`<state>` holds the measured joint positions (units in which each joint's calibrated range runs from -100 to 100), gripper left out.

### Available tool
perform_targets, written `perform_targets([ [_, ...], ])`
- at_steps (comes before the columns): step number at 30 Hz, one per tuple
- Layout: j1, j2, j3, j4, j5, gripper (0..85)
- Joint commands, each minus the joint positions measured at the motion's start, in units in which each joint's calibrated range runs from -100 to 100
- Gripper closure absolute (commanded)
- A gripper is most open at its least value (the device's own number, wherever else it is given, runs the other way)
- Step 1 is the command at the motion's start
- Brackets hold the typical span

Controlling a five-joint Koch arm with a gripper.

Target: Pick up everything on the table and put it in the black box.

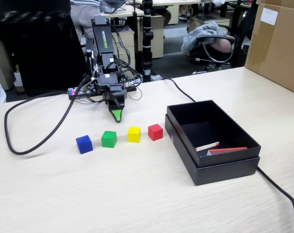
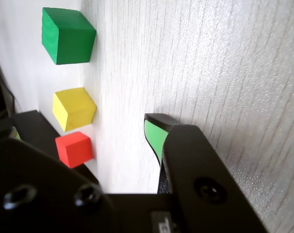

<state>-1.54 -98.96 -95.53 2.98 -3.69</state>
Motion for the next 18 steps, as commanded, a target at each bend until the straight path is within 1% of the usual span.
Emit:
perform_targets([
  [1, -1.6, 0.2, -1.0, -2.2, 0.8, 37.1],
  [18, -1.7, 0.2, -0.8, -2.2, 0.6, 36.0],
])
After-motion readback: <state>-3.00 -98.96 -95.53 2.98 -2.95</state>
